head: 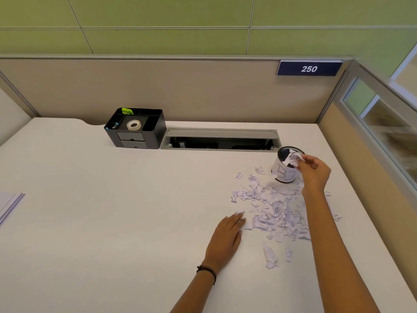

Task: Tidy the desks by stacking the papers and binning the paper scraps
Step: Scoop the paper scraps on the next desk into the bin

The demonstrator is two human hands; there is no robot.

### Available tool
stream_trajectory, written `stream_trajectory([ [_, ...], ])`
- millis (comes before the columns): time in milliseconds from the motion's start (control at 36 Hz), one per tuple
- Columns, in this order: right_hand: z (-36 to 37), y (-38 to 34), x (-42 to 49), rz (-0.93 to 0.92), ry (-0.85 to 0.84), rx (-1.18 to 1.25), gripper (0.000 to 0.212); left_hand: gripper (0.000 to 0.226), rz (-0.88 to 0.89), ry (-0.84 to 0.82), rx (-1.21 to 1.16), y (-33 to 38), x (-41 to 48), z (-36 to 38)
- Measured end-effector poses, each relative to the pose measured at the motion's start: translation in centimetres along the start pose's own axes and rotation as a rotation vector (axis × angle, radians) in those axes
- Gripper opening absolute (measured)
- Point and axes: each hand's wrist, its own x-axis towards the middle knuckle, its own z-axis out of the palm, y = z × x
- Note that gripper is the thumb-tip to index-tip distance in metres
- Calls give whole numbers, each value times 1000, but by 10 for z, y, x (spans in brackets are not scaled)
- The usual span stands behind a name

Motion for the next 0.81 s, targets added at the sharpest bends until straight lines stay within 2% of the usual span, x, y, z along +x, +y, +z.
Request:
stream_trajectory([
  [167, 7, -1, 23, 2, 86, -76, 21, 42, -6, -10, -5, -1, 0, 0],
  [361, 10, 0, 29, -32, 105, -211, 23, 41, -7, -8, 4, -1, -1, 0],
  [694, -3, 2, 0, -251, 49, -320, 27, 42, -8, -7, -6, 1, -1, -1],
  [806, -13, 11, -15, -253, -123, -367, 24, 42, -10, -12, -10, 1, -1, -3],
])
